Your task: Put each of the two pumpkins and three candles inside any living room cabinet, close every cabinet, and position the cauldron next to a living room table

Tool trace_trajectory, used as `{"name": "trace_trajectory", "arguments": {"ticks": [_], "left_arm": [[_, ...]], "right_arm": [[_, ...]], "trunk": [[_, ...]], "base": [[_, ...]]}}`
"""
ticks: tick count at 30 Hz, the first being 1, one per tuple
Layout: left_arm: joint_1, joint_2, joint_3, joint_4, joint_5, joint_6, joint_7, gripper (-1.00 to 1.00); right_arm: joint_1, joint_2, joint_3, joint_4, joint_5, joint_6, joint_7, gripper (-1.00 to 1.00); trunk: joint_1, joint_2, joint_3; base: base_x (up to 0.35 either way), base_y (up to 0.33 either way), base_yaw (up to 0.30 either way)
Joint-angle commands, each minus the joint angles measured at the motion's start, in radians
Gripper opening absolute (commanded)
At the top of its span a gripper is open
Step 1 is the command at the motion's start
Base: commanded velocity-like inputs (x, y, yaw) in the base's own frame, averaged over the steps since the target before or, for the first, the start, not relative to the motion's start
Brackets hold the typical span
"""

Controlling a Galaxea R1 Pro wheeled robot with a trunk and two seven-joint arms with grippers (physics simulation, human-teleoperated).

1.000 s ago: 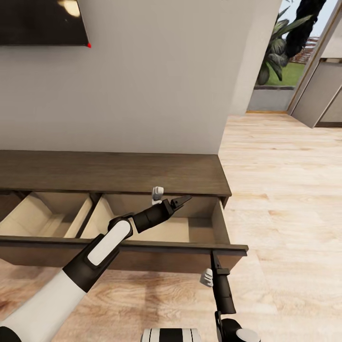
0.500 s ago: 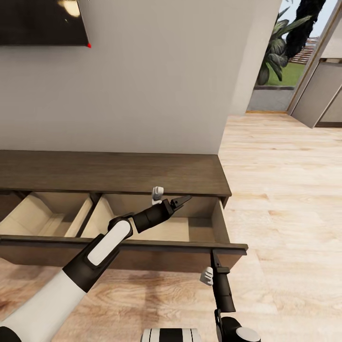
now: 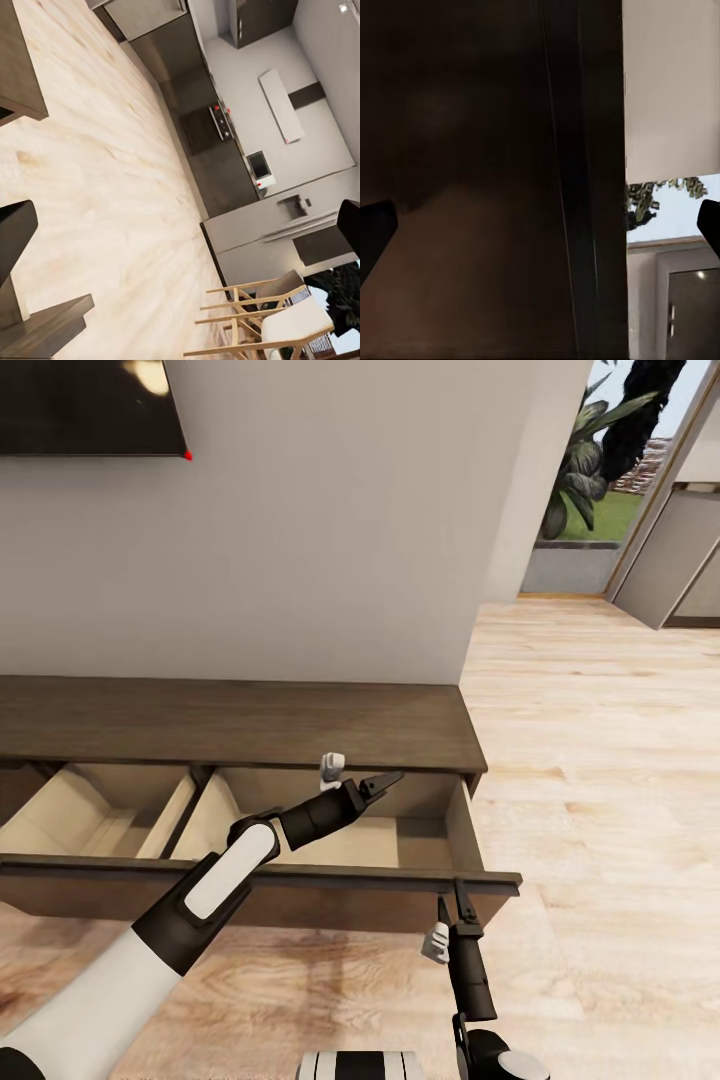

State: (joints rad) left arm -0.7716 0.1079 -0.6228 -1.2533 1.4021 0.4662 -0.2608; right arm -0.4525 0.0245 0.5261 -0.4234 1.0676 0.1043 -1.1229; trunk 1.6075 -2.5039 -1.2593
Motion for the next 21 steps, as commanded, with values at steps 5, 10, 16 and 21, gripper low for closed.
{"name": "trace_trajectory", "arguments": {"ticks": [5,10,16,21], "left_arm": [[0.0,0.0,0.001,-0.001,0.0,0.0,-0.001,1.0],[0.0,-0.001,0.0,0.0,0.0,0.0,-0.001,1.0],[0.001,0.001,0.0,0.0,0.0,-0.001,-0.001,1.0],[0.002,-0.001,0.0,0.001,0.0,-0.001,0.0,1.0]], "right_arm": [[0.0,0.0,0.0,-0.001,0.0,0.0,0.0,1.0],[0.0,0.0,-0.001,-0.002,0.0,0.0,0.0,1.0],[0.0,0.0,-0.002,-0.001,0.0,0.0,0.0,1.0],[0.0,0.0,-0.002,0.0,0.0,0.0,0.0,1.0]], "trunk": [[0.0,0.0,0.0],[0.0,0.0,0.0],[0.0,0.0,0.0],[0.0,0.0,0.0]], "base": [[-0.206,0.101,0.0],[-0.195,0.055,0.0],[-0.034,0.005,0.0],[-0.001,0.0,0.0]]}}
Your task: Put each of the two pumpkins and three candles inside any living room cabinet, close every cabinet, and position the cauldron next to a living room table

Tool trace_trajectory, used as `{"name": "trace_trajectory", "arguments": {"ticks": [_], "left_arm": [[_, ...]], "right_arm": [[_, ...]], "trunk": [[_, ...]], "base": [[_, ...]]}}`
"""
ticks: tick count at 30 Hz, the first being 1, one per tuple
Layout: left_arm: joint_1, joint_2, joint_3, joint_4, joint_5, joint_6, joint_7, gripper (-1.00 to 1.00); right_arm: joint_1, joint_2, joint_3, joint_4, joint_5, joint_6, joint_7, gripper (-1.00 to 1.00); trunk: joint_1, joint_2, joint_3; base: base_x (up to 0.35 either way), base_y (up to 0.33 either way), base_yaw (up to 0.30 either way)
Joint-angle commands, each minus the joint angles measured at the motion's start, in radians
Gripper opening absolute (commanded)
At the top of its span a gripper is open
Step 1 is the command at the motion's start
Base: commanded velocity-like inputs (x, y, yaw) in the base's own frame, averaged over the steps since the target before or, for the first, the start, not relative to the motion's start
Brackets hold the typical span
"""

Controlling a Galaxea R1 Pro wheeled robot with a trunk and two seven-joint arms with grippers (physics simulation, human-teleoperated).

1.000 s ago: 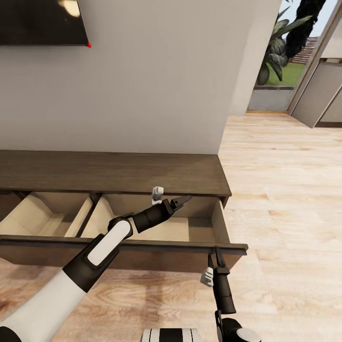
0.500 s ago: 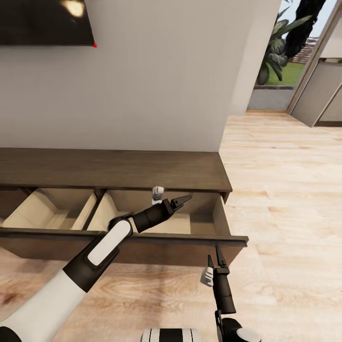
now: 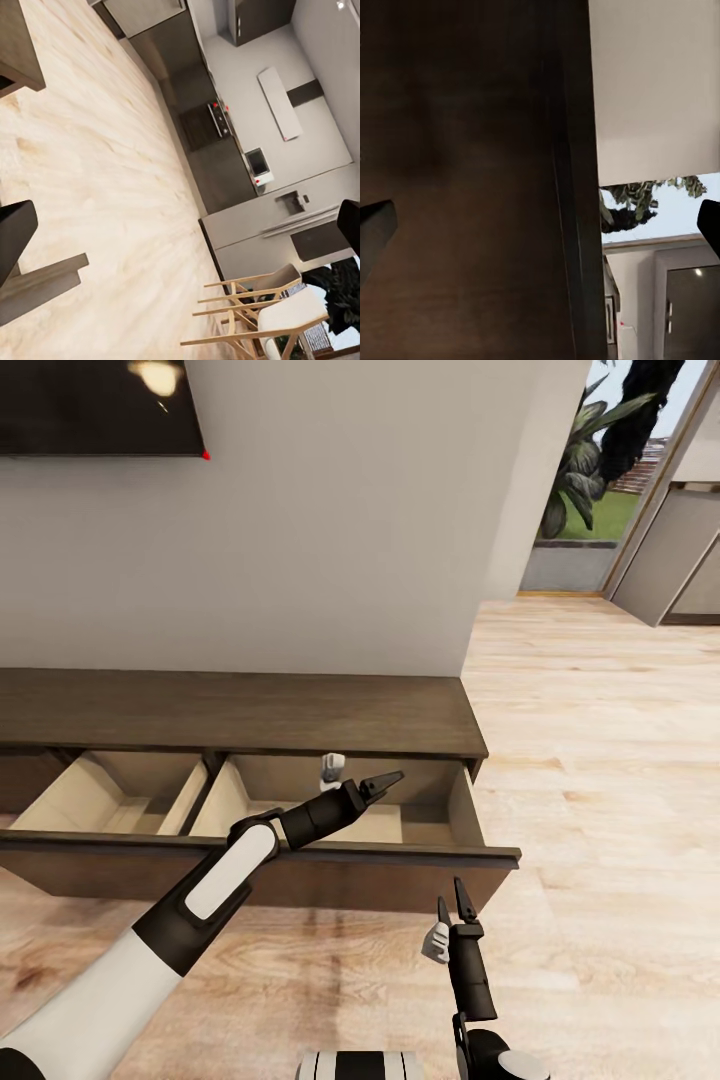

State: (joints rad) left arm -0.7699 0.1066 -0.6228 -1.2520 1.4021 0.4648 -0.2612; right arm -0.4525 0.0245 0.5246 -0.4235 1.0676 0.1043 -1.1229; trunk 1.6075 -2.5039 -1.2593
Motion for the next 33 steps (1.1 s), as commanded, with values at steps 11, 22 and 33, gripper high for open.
{"name": "trace_trajectory", "arguments": {"ticks": [11,22,33], "left_arm": [[0.0,-0.002,0.0,0.002,0.0,-0.004,0.0,1.0],[0.0,-0.005,-0.002,-0.001,0.0,-0.005,0.006,1.0],[0.0,-0.007,-0.005,-0.001,-0.002,-0.003,0.009,1.0]], "right_arm": [[0.0,0.0,0.0,0.002,0.001,-0.001,0.004,1.0],[0.0,0.0,-0.001,0.002,-0.021,-0.081,0.088,1.0],[0.0,0.047,0.0,0.002,-0.094,-0.106,0.113,1.0]], "trunk": [[-0.002,0.001,0.015],[-0.007,0.004,0.058],[-0.043,0.069,0.094]], "base": [[0.0,0.0,0.0],[0.0,0.0,0.0],[0.0,0.0,0.0]]}}
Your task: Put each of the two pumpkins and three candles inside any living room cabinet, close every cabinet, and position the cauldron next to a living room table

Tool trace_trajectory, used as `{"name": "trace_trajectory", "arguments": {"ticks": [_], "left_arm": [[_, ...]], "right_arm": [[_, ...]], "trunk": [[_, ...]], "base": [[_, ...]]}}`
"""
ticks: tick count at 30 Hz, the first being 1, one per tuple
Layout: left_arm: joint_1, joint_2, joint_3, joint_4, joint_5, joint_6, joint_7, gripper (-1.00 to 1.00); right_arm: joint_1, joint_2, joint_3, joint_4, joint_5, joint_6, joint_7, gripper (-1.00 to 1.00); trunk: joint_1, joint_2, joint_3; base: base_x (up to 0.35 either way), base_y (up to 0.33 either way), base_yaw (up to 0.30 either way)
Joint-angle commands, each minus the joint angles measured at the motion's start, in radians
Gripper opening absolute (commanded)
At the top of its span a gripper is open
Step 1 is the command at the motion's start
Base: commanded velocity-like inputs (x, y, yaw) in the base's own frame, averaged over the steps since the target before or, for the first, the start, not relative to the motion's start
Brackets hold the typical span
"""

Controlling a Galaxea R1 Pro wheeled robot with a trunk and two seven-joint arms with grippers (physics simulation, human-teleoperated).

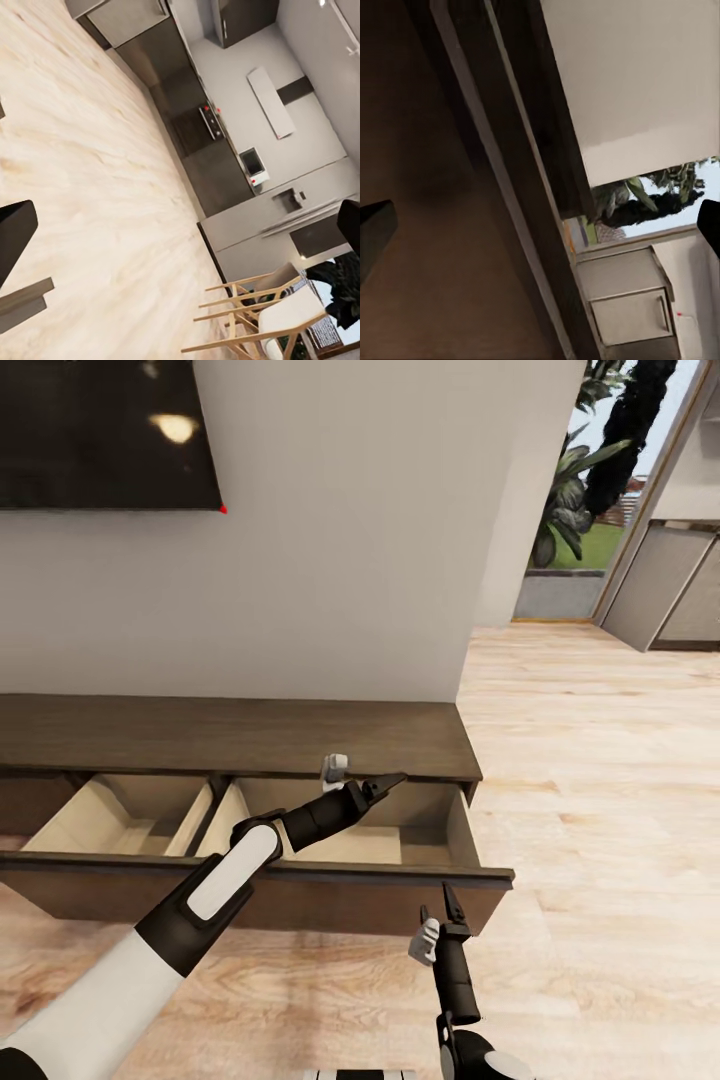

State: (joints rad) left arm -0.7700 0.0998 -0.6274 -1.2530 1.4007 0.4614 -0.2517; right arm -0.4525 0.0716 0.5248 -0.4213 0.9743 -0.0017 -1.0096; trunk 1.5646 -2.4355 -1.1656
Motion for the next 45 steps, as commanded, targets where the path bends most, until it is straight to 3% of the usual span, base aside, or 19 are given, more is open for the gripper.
{"name": "trace_trajectory", "arguments": {"ticks": [1,7,14,18,21,23,25,33,37,41,45], "left_arm": [[0.0,0.0,0.0,0.0,0.0,0.0,0.0,1.0],[0.0,0.0,0.0,0.0,0.0,0.0,0.0,1.0],[0.0,0.0,0.0,0.0,0.0,0.0,0.0,1.0],[0.0,0.0,0.0,0.0,0.0,0.001,0.0,1.0],[0.0,0.001,0.002,0.001,0.0,0.002,0.001,1.0],[0.0,0.005,0.005,0.002,0.0,0.002,0.001,1.0],[0.0,0.009,0.007,0.002,0.0,0.002,0.001,1.0],[-0.001,0.029,0.011,0.002,-0.001,0.004,0.003,1.0],[-0.001,0.047,0.012,0.0,0.0,0.005,0.002,1.0],[-0.001,0.064,0.025,0.0,0.0,0.005,0.002,1.0],[-0.001,0.067,0.044,0.0,0.0,0.005,0.002,1.0]], "right_arm": [[0.0,0.006,0.0,0.0,-0.001,-0.001,0.007,1.0],[0.005,0.036,0.0,0.0,-0.023,-0.004,0.132,1.0],[0.015,0.04,0.001,-0.002,-0.049,-0.004,0.163,1.0],[0.02,0.042,0.001,-0.012,-0.061,-0.013,0.259,1.0],[0.022,0.042,0.002,-0.017,-0.131,-0.058,0.359,1.0],[0.022,0.042,0.003,-0.036,-0.217,-0.078,0.426,1.0],[0.023,0.042,0.003,-0.05,-0.247,-0.081,0.455,1.0],[0.026,0.059,0.002,-0.061,-0.271,-0.089,0.485,1.0],[0.029,0.064,0.001,-0.055,-0.291,-0.089,0.547,1.0],[0.031,0.064,0.003,-0.054,-0.404,-0.088,0.635,1.0],[0.031,0.064,0.003,-0.053,-0.442,-0.089,0.651,1.0]], "trunk": [[-0.004,0.007,0.003],[-0.027,0.049,0.022],[-0.054,0.098,0.044],[-0.069,0.126,0.056],[-0.081,0.147,0.066],[-0.088,0.161,0.072],[-0.096,0.175,0.078],[-0.127,0.231,0.103],[-0.142,0.259,0.116],[-0.157,0.287,0.129],[-0.173,0.315,0.141]], "base": [[0.0,0.0,0.0],[0.0,0.0,0.0],[0.0,0.0,0.0],[0.0,0.0,0.0],[0.0,0.0,0.0],[0.0,0.0,0.0],[0.0,0.0,0.0],[0.0,0.0,0.043],[0.0,0.0,0.249],[0.0,0.0,0.283],[0.0,0.0,0.289]]}}
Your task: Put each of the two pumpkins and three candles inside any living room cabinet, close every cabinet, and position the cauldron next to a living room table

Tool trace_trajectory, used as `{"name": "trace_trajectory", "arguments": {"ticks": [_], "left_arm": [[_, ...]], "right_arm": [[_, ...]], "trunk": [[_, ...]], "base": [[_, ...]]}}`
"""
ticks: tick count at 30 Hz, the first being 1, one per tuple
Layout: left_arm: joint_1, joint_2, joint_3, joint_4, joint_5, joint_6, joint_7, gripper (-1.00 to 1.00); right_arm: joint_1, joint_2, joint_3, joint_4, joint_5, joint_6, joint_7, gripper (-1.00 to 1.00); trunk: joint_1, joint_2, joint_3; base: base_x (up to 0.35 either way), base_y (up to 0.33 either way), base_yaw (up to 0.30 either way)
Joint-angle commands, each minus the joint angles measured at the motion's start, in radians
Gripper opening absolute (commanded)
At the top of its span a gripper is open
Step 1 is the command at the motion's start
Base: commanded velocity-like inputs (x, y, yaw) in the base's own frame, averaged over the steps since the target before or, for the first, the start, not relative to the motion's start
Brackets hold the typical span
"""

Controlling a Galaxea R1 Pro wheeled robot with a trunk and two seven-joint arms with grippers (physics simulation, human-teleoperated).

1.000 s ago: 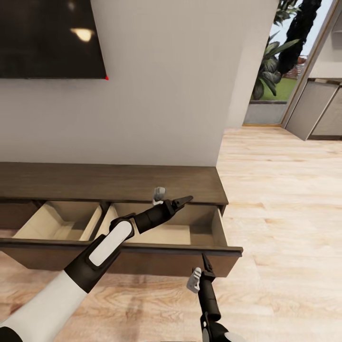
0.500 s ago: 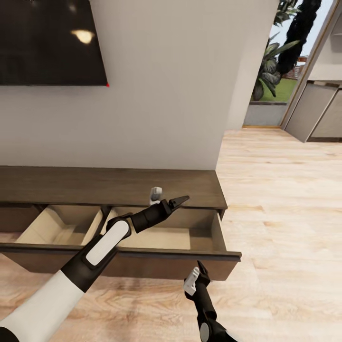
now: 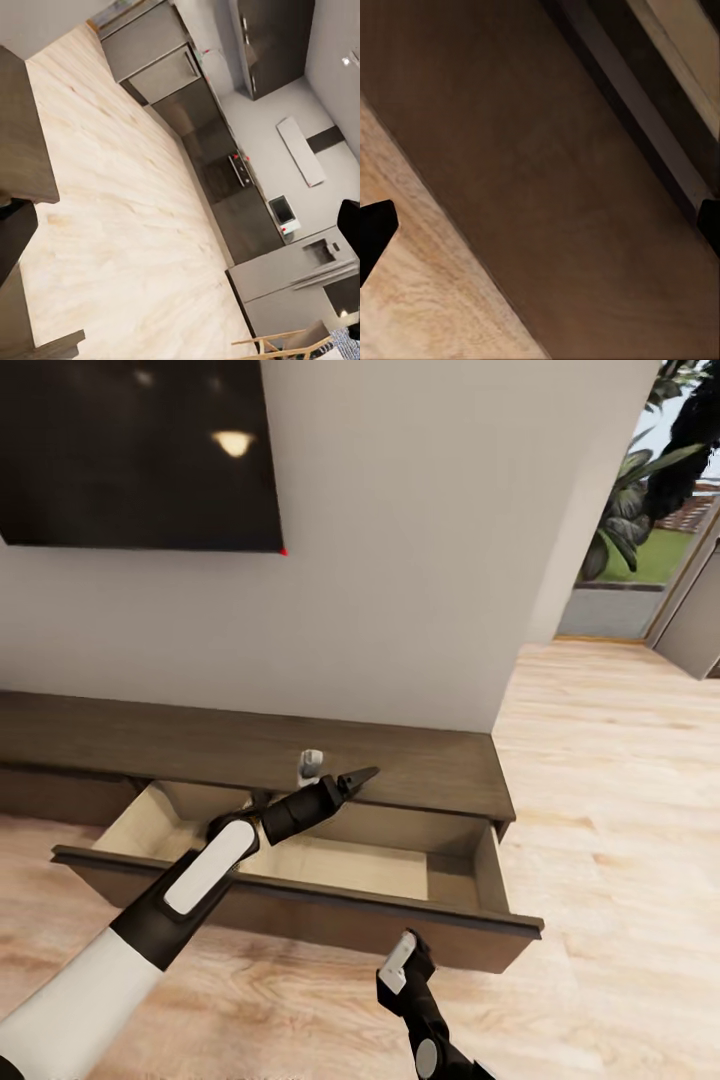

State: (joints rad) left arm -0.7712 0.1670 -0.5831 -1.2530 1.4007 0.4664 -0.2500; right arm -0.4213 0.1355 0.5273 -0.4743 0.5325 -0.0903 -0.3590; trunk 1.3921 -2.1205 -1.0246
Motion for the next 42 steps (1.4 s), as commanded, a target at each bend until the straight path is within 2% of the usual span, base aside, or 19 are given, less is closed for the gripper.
{"name": "trace_trajectory", "arguments": {"ticks": [1,6,9,14,42], "left_arm": [[0.0,0.0,0.001,0.0,0.0,0.0,0.0,1.0],[0.001,0.0,0.006,0.004,0.0,0.0,0.0,1.0],[0.0,0.0,0.007,0.004,0.0,0.0,0.0,1.0],[0.001,0.0,0.007,0.004,0.0,0.0,0.0,1.0],[0.0,0.002,0.008,0.007,0.001,0.0,0.0,1.0]], "right_arm": [[0.0,0.0,0.0,0.0,-0.002,0.0,0.001,1.0],[0.001,0.001,-0.001,0.0,-0.026,0.0,0.003,1.0],[0.001,0.002,0.0,0.0,-0.106,0.0,0.003,1.0],[0.001,0.005,0.001,0.0,-0.161,0.0,0.003,1.0],[0.001,0.006,0.0,0.002,-0.169,0.0,0.003,1.0]], "trunk": [[-0.004,0.007,0.003],[-0.023,0.042,0.019],[-0.035,0.063,0.028],[-0.054,0.098,0.044],[-0.161,0.294,0.132]], "base": [[0.0,0.0,0.29],[0.0,0.0,0.291],[0.0,0.0,0.291],[0.0,0.0,0.291],[0.0,0.0,0.29]]}}
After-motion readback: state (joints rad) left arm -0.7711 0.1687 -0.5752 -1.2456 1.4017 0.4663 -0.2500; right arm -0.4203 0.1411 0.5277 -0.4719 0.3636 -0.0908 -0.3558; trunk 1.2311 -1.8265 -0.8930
